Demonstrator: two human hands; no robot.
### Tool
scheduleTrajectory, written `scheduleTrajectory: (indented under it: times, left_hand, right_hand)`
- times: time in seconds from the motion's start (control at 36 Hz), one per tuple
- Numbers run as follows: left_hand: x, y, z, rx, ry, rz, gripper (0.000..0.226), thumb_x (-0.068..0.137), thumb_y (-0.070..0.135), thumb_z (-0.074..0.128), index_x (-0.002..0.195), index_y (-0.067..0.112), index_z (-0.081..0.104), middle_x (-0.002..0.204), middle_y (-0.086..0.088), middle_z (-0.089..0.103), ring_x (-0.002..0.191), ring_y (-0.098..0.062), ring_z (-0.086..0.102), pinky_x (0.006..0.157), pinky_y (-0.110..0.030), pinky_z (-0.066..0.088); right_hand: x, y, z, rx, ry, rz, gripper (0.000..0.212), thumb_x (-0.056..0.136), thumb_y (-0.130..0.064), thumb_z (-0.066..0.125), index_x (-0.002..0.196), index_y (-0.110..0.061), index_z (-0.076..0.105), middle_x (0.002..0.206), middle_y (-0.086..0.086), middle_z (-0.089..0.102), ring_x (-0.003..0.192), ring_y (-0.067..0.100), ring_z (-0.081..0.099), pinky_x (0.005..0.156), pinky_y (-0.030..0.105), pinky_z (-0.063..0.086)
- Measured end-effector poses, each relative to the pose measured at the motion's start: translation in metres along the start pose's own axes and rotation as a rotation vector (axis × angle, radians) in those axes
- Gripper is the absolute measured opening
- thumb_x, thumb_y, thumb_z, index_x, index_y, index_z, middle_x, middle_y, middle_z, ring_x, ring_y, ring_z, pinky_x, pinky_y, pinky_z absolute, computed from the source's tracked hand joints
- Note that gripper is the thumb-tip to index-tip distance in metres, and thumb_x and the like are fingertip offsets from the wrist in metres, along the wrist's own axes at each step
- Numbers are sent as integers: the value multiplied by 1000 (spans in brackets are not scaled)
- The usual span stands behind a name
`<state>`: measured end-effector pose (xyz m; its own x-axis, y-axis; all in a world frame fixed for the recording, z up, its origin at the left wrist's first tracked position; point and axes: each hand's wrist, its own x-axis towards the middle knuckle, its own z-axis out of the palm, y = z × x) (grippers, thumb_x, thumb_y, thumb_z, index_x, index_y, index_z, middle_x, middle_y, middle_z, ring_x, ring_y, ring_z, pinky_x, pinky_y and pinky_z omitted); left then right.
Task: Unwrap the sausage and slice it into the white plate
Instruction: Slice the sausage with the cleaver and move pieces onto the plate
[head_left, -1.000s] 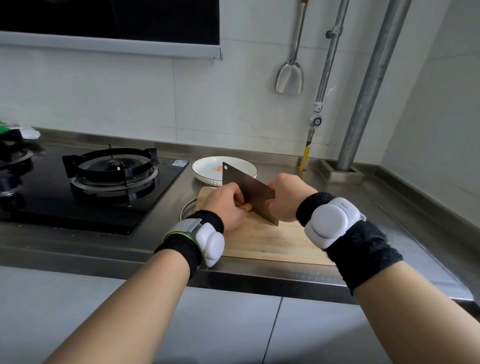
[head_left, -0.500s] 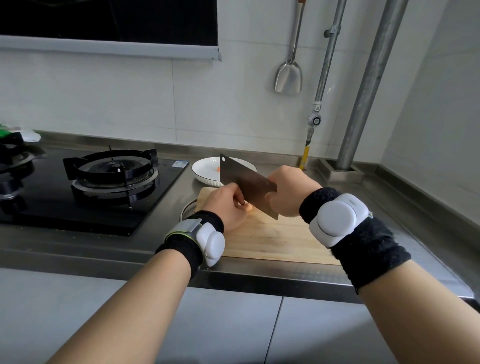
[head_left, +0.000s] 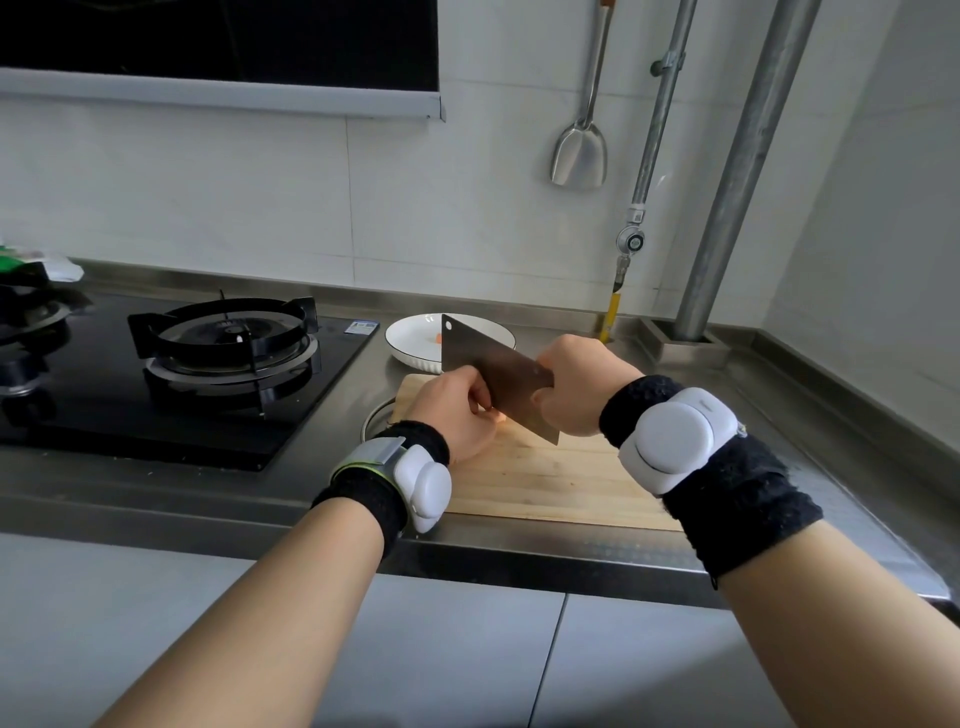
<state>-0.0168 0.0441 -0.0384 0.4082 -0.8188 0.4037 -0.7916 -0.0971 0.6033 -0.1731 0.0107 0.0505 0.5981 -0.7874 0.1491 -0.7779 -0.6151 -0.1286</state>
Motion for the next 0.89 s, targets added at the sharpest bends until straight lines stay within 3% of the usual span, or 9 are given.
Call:
scheduleTrajectory:
  times: [0.14,0.28,0.42,0.58,0.89]
  left_hand:
    - [0,1,-1,-9,-20,1,15,74,30,70,73,27,55,70,11,59,66,1,53,53,-11,29]
    - [0,1,-3,8,-31,11,11,75,27,68,76,25,57,70,11,58,65,0,52,51,-10,28]
    - [0,1,-3,8,-33,13,12,75,27,68,74,27,56,69,12,58,65,2,52,51,-9,27]
    - [1,-1,-1,17,-33,8,17,74,29,71,72,29,55,68,14,59,64,6,51,47,-8,33]
    - [3,-3,1,-13,-43,12,19,74,30,72,70,29,53,66,14,57,63,3,52,50,-11,29]
  right_hand:
    - [2,1,2,9,-17,2,13,86,-19,55,89,-11,65,80,5,62,78,28,63,70,34,55]
    - [3,1,4,17,-33,0,14,85,-18,56,71,-18,54,73,1,57,73,26,60,63,29,50]
    - [3,1,4,13,-50,12,6,86,-17,55,83,-13,59,76,2,58,74,25,59,60,26,45]
    - [-1,-4,4,21,-77,19,11,88,-18,52,80,-12,58,75,3,58,69,24,56,57,24,43]
    - [-2,-4,5,29,-74,37,9,86,-18,52,84,-13,59,74,2,58,65,21,57,59,27,50]
